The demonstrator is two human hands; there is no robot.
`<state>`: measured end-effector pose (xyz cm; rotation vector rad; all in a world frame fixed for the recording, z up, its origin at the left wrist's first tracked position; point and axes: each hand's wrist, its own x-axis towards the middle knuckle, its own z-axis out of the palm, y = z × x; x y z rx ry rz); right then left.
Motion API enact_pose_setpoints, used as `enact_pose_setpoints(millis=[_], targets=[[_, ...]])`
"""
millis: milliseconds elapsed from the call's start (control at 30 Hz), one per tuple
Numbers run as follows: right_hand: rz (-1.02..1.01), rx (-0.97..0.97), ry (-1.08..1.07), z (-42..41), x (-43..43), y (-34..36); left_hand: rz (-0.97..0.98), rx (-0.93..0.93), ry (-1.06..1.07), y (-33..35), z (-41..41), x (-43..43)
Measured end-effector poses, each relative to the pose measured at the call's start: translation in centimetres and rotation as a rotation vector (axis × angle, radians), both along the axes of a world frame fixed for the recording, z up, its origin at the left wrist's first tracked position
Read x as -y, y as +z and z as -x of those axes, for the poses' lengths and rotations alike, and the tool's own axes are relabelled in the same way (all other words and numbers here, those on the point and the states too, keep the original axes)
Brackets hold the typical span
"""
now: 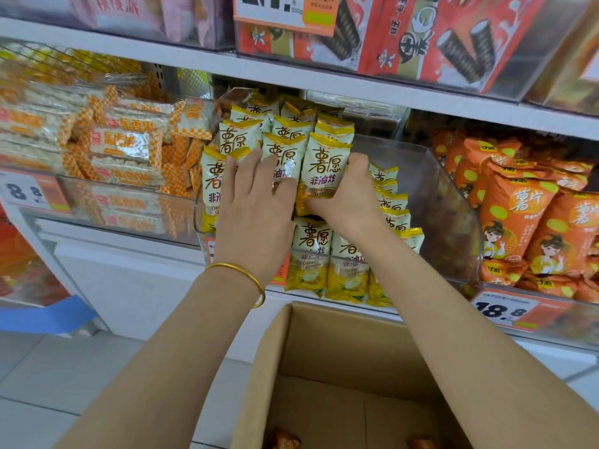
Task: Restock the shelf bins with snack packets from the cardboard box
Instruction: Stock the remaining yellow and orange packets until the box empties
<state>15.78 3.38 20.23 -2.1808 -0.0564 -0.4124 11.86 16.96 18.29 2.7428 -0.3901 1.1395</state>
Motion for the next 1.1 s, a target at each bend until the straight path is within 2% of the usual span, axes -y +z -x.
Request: enact_pose_setpoints(millis=[300,500,767,867,1100], targets=[[0.072,0.002,-0.023,0.1,-0.8,-0.3,0.016,-0.012,-0.022,0.1,0.2,-0.1],[-0.048,0.056,-0.021,0.6,0.9,1.0,0.013,-0.021,-0.023,0.1,0.2,-0.1],[-0.002,0.058,-0.040,-0.1,0.4,2.1,-0.001,-0.027,-0.027,0.0,0.2,-0.3],[0.070,0.079,-0.018,-0.4,-0.3,1.4,-0.006,-0.035,-0.013,0.0,0.2,-0.4],[0.045,0.045,0.056,-0.2,0.9,0.3,-0.002,-0.054,-0.009,0.2,0.3,-0.1]])
